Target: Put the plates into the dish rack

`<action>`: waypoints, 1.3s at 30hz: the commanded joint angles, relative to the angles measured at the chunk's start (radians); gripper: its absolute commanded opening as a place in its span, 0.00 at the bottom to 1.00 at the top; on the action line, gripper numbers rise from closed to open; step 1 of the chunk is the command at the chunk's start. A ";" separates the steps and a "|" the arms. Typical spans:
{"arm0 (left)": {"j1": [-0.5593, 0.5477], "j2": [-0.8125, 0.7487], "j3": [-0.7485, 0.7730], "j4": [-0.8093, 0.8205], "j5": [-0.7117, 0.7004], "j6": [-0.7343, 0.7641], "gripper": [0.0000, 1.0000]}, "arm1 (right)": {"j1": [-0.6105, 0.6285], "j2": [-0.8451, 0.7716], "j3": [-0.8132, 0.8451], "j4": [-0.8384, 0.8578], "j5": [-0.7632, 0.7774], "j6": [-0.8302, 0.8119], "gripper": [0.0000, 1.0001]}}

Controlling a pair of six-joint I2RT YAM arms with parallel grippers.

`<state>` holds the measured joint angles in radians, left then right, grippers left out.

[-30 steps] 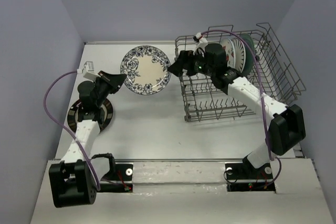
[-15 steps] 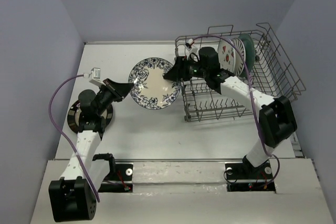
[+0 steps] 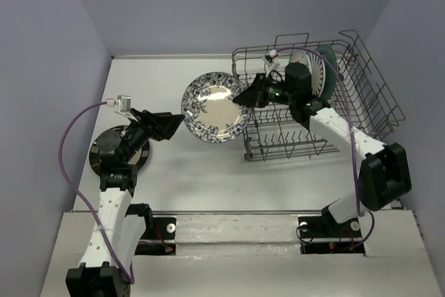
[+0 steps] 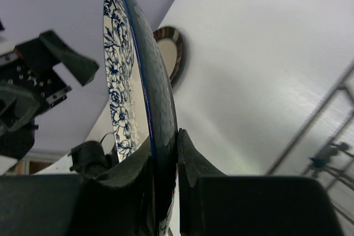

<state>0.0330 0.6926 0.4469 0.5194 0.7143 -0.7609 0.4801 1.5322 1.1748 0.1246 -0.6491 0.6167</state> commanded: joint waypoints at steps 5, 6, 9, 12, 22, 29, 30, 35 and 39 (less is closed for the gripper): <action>-0.125 -0.085 0.122 -0.366 -0.080 0.388 0.99 | -0.187 -0.176 0.230 -0.250 0.464 -0.297 0.07; -0.143 -0.109 0.122 -0.405 -0.104 0.405 0.99 | -0.187 -0.167 0.293 -0.284 0.602 -0.346 0.07; -0.179 -0.137 0.121 -0.417 -0.107 0.420 0.99 | -0.196 -0.112 0.405 -0.374 0.822 -0.492 0.07; -0.182 -0.137 0.118 -0.421 -0.108 0.419 0.99 | -0.206 -0.080 0.480 -0.391 0.954 -0.633 0.07; -0.191 -0.127 0.110 -0.429 -0.110 0.416 0.99 | -0.215 0.058 0.623 -0.402 1.071 -0.850 0.07; -0.191 -0.134 0.108 -0.440 -0.130 0.411 0.99 | -0.215 0.126 0.599 -0.424 1.048 -0.807 0.07; -0.191 -0.134 0.107 -0.441 -0.133 0.411 0.99 | -0.215 0.129 0.589 -0.425 1.045 -0.802 0.07; -0.191 -0.131 0.107 -0.441 -0.136 0.408 0.99 | -0.215 0.144 0.546 -0.428 1.033 -0.772 0.07; -0.191 -0.131 0.107 -0.443 -0.139 0.407 0.99 | -0.215 0.163 0.508 -0.428 1.030 -0.759 0.07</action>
<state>-0.1513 0.5720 0.5266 0.0574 0.5709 -0.3630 0.2630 1.7184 1.6855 -0.4408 0.3668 -0.1673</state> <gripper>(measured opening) 0.990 0.188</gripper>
